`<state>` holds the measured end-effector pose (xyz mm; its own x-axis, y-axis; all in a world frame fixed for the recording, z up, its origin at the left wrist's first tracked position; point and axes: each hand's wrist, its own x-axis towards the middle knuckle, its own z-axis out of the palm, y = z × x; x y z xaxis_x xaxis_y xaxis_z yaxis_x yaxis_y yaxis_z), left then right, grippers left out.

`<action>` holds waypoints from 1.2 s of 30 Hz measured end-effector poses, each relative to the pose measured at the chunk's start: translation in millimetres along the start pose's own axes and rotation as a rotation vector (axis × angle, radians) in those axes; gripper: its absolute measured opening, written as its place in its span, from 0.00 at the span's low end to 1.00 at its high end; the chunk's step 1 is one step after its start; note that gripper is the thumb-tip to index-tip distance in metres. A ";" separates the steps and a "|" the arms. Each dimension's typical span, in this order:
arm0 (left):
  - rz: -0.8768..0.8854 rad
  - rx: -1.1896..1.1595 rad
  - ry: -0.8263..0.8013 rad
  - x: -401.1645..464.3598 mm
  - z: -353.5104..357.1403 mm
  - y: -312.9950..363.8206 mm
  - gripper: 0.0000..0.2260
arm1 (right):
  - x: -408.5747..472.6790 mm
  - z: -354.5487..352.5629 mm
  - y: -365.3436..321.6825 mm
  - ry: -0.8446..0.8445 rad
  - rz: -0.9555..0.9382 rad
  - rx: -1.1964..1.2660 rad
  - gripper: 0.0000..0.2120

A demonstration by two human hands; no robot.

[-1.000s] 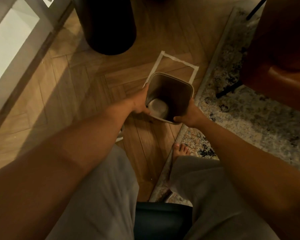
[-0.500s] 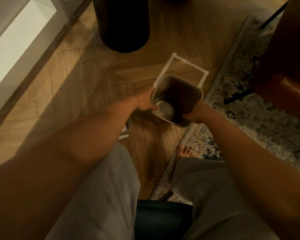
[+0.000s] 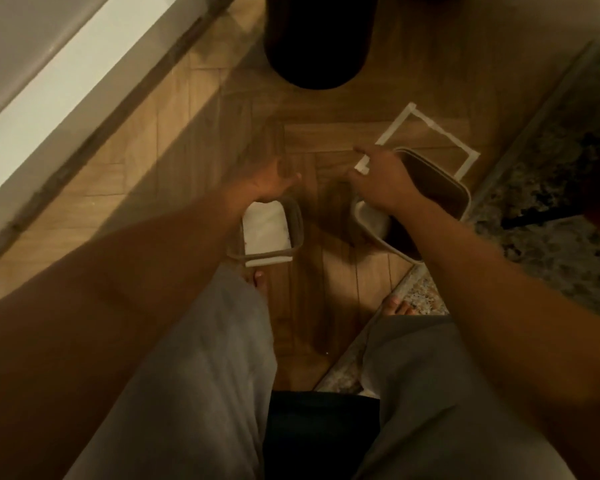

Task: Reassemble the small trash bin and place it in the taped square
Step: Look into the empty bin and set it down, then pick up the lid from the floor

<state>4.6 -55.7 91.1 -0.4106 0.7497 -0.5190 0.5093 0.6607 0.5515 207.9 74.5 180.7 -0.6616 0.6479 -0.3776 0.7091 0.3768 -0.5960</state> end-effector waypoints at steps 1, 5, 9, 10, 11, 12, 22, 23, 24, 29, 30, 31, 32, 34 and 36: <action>-0.026 -0.013 0.003 0.8 -2.0 -11.5 0.28 | 5.2 6.9 -7.5 -0.010 -0.015 -0.014 0.28; -0.105 -0.052 -0.054 -4.3 -6.3 -53.5 0.24 | 28.8 40.1 -28.8 -0.082 -0.008 -0.020 0.28; -0.162 -0.030 -0.023 -10.2 -2.3 -92.4 0.21 | 50.5 81.0 -39.5 -0.117 -0.018 0.003 0.29; -0.176 -0.028 -0.038 -10.9 -0.7 -100.9 0.19 | 55.8 91.4 -39.0 -0.128 -0.010 -0.001 0.29; -0.191 -0.029 -0.059 -10.6 0.1 -108.8 0.19 | 60.2 99.9 -38.2 -0.138 0.006 -0.010 0.29; -0.212 -0.044 -0.067 -9.0 1.3 -120.6 0.19 | 67.1 111.7 -37.8 -0.153 0.023 -0.020 0.29; -0.346 -0.075 -0.052 -11.4 30.3 -178.9 0.30 | 99.8 203.7 0.4 -0.303 0.209 -0.027 0.30; -0.339 -0.082 -0.076 -10.3 34.4 -178.6 0.26 | 98.6 210.1 6.6 -0.303 0.243 -0.010 0.32; -0.340 -0.127 -0.109 -8.5 39.1 -176.6 0.23 | 97.7 216.1 13.3 -0.319 0.263 0.005 0.32; -0.570 -0.253 -0.242 -1.3 51.6 -158.2 0.23 | 92.6 235.6 34.1 -0.503 0.414 0.013 0.24; -0.593 -0.253 -0.266 -0.7 51.5 -156.2 0.23 | 91.9 235.8 35.1 -0.516 0.436 0.038 0.23; -0.604 -0.260 -0.274 0.0 49.7 -155.3 0.23 | 91.4 234.0 34.1 -0.521 0.447 0.054 0.22; -0.603 -0.267 -0.267 0.4 46.9 -154.5 0.23 | 92.1 231.2 32.9 -0.518 0.451 0.064 0.21; -0.572 -0.272 -0.222 2.3 38.4 -151.5 0.22 | 94.3 222.0 27.4 -0.490 0.449 0.070 0.19; -0.513 -0.252 -0.189 2.6 28.0 -143.8 0.23 | 94.2 212.0 20.3 -0.466 0.442 0.078 0.19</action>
<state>-48.5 -149.8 -7.8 -0.4036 0.3281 -0.8541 0.0770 0.9424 0.3256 108.3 2.8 -17.2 -0.3602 0.3692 -0.8567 0.9307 0.0797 -0.3570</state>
